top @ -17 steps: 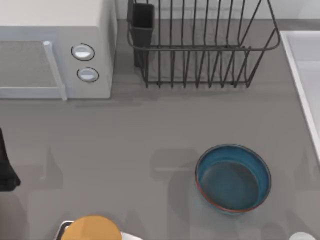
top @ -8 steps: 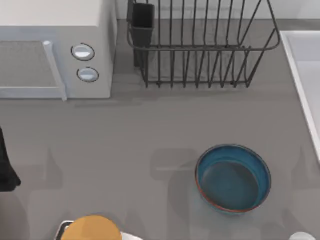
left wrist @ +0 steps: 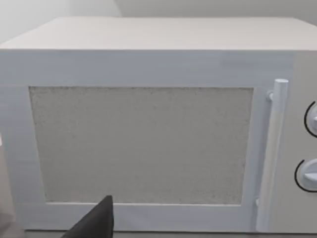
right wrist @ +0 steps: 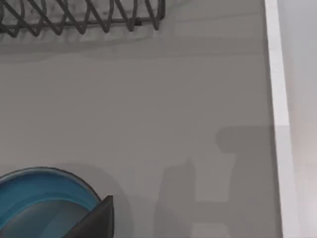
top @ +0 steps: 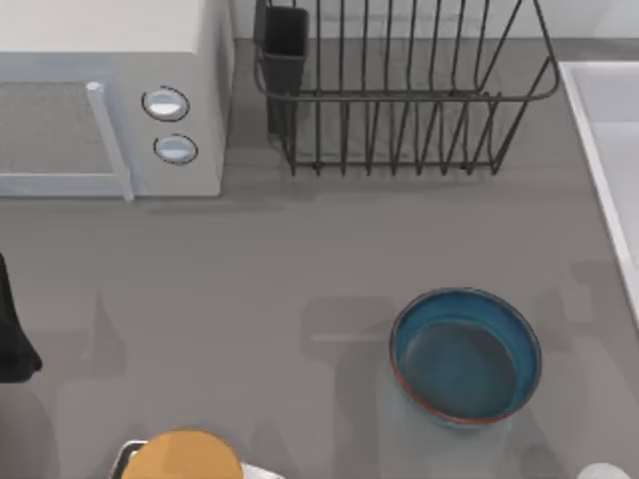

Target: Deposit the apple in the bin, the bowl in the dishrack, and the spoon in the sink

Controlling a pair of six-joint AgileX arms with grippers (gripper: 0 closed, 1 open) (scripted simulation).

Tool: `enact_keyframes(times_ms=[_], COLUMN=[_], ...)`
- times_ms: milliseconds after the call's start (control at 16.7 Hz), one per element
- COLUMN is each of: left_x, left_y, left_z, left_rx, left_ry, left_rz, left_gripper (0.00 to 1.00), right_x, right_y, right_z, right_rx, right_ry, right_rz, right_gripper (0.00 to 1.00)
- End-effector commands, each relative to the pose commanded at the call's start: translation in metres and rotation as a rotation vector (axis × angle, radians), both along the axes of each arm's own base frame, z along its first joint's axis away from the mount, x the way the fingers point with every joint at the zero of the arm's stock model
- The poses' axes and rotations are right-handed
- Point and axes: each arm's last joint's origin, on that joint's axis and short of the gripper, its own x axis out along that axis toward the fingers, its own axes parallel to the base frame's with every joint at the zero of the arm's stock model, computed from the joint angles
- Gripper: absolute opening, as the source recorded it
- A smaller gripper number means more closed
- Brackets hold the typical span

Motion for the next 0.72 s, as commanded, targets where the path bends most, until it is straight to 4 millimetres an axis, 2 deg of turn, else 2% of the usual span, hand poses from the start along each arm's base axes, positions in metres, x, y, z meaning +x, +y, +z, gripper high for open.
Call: enact_keyframes(times_ms=[180, 360, 540, 720], left_x=[0.000, 0.000, 0.000, 0.000], left_y=[0.000, 0.000, 0.000, 0.000], left_z=[0.000, 0.000, 0.000, 0.000], left_rx=[0.000, 0.000, 0.000, 0.000], left_ry=[0.000, 0.000, 0.000, 0.000], left_rz=[0.000, 0.000, 0.000, 0.000], left_gripper=[1.00, 1.00, 1.00, 1.00], right_x=[0.036, 0.071, 0.096, 0.114], right_y=[0.024, 0.053, 0.080, 0.101], right_z=[0.008, 0.007, 0.004, -0.002], right_rx=[-0.013, -0.057, -0.112, -0.163], right_ry=[0.318, 0.582, 0.760, 0.871], right_rz=[0.022, 0.022, 0.011, -0.003], right_gripper=[1.00, 1.00, 1.00, 1.00])
